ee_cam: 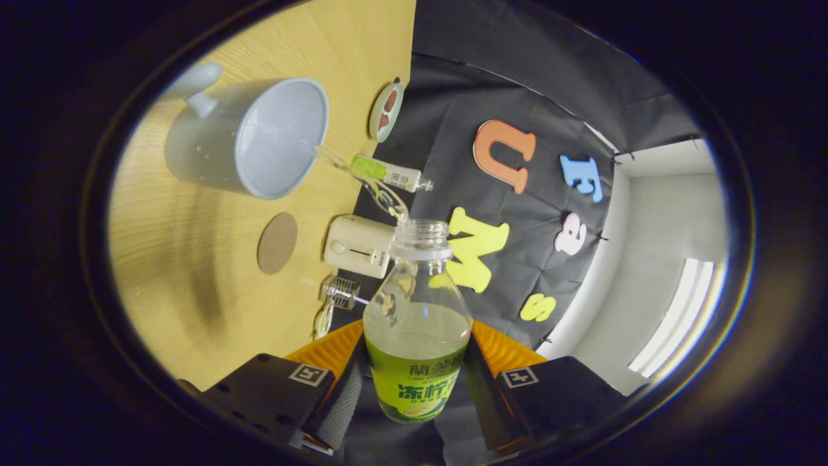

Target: Take the bottle from table, then pour the juice into the cup, finally place the bottle on the coaster

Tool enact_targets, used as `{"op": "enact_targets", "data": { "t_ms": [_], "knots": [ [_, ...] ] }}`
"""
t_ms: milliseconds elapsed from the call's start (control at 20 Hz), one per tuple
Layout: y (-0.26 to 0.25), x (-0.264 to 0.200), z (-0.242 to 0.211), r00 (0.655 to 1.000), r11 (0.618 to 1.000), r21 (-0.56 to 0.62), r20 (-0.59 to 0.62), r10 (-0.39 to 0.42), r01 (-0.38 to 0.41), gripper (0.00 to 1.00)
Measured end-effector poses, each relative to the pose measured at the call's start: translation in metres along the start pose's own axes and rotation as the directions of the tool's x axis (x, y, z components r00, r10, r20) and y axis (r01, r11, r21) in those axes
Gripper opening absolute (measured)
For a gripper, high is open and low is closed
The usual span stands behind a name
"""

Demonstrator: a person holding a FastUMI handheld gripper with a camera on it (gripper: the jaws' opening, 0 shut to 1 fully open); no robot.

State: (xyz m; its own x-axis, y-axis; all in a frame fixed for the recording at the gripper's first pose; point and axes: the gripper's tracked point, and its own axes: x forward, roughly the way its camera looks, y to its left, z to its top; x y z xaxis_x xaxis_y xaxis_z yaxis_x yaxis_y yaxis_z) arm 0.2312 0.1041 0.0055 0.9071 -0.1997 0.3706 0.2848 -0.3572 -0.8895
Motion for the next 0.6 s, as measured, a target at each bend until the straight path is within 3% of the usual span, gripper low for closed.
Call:
{"op": "enact_targets", "data": {
  "t_ms": [600],
  "knots": [
    [-0.026, -0.002, -0.006, 0.995, 0.987, -0.132, -0.004, -0.097, 0.095, 0.82]
  ]
}}
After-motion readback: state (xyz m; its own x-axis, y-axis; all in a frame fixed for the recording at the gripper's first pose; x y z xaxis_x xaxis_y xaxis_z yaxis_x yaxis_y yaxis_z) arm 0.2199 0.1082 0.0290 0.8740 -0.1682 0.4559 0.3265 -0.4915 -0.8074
